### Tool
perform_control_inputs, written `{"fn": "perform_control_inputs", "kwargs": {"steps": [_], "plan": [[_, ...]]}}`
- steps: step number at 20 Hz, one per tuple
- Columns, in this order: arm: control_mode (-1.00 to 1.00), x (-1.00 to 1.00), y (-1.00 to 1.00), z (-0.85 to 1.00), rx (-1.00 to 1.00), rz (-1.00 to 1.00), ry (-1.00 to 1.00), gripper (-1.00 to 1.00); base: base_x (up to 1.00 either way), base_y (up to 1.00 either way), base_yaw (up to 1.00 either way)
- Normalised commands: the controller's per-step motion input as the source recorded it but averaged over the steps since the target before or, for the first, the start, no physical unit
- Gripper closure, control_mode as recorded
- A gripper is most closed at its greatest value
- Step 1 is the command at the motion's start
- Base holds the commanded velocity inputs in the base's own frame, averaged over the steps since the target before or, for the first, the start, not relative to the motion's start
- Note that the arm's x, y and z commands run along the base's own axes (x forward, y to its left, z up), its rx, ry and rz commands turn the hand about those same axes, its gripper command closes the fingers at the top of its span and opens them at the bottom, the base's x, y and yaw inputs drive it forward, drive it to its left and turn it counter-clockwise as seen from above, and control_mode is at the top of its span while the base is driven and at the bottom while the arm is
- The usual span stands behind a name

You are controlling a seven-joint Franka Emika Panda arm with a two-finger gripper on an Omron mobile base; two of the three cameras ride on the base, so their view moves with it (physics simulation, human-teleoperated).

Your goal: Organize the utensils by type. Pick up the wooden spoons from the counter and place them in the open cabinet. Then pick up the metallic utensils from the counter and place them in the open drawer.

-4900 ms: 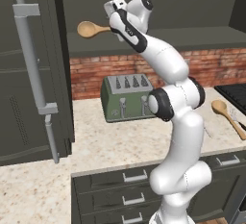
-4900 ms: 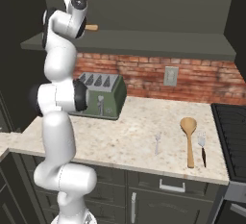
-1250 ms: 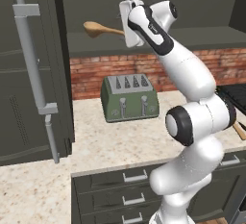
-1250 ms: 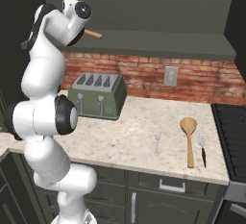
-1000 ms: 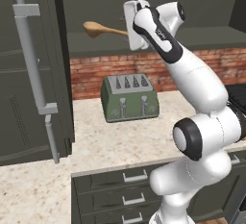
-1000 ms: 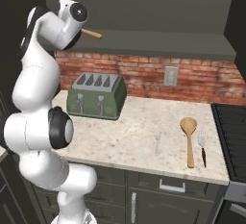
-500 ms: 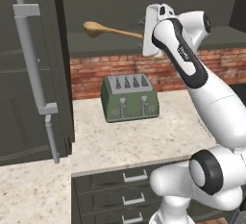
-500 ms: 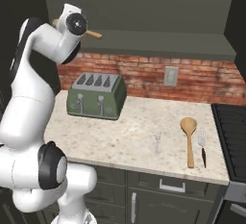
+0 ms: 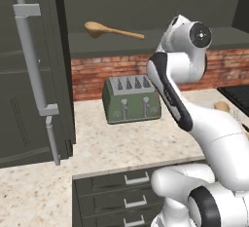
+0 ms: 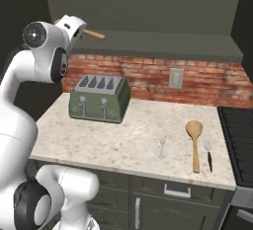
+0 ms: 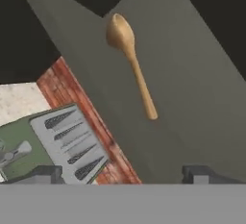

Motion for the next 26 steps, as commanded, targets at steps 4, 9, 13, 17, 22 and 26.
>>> {"fn": "perform_control_inputs", "kwargs": {"steps": [4,9,13,17,22,26], "plan": [[-1.00,-0.36,-0.38,0.00,0.14,-0.65,0.53,-1.00,0.00,0.00,0.00],[-1.00,-0.32,-0.56,0.00,0.19,-0.56,0.56,-1.00,0.00,0.00,0.00],[-1.00,-0.25,-0.75,-0.01,0.21,-0.48,0.57,-1.00,0.00,0.00,0.00],[-1.00,-0.33,-0.83,-0.30,0.06,-0.37,0.17,-1.00,0.00,0.00,0.00],[-1.00,-0.14,-0.83,-0.60,0.00,-0.23,0.00,-1.00,0.00,0.00,0.00],[-1.00,-0.04,-0.79,-0.73,0.00,-0.12,-0.01,-1.00,0.00,0.00,0.00]]}}
